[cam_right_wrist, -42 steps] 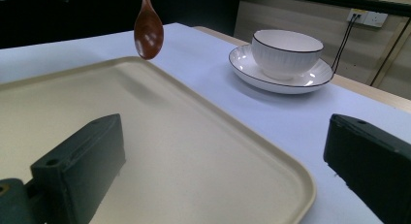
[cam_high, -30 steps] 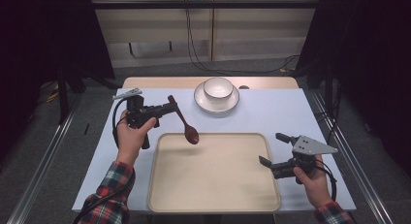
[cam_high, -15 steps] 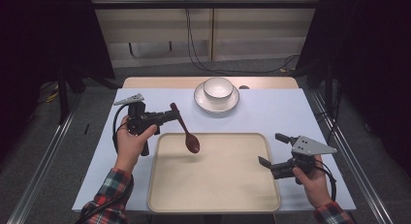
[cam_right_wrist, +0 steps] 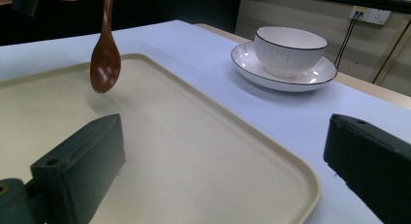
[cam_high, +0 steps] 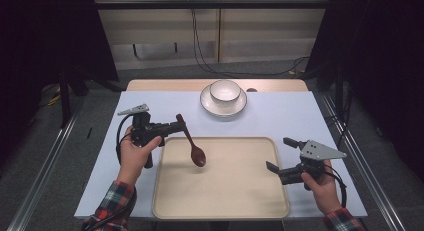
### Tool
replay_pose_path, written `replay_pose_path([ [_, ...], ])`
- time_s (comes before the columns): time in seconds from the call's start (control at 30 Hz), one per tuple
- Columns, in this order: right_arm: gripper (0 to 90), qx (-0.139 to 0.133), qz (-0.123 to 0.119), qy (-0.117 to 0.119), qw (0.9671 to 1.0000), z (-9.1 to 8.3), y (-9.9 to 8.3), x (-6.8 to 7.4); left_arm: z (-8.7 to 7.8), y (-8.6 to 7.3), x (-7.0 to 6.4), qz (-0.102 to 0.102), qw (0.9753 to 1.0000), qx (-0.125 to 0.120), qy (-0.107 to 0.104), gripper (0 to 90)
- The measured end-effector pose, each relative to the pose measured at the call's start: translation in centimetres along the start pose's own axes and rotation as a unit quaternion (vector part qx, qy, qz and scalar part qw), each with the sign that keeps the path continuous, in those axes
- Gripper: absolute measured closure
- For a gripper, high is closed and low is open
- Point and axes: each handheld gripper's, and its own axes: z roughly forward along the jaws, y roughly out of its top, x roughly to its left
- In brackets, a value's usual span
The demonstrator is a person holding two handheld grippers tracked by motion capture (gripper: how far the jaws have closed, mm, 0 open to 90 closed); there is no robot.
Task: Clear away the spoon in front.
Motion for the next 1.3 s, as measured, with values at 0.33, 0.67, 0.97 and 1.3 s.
replay_pose_path([
  [0.33, 0.8, -0.002, 0.000, 0.003, 1.0000, 0.1, 0.0, 0.1, -0.3, -1.0, -0.2, -0.009, 0.9999, 0.013, -0.001, 84.2],
  [0.67, 0.8, 0.001, 0.001, 0.001, 1.0000, 0.1, 0.0, 0.1, -0.4, -1.7, -0.4, -0.012, 0.9996, 0.025, 0.001, 84.2],
  [0.97, 0.8, 0.001, -0.001, 0.005, 1.0000, 0.2, 0.0, 0.1, -0.3, -2.6, -0.5, -0.018, 0.9991, 0.038, -0.004, 84.2],
  [1.3, 0.8, 0.001, -0.002, 0.006, 1.0000, 0.3, 0.0, 0.2, -0.2, -3.2, -0.5, -0.027, 0.9986, 0.042, -0.014, 84.2],
])
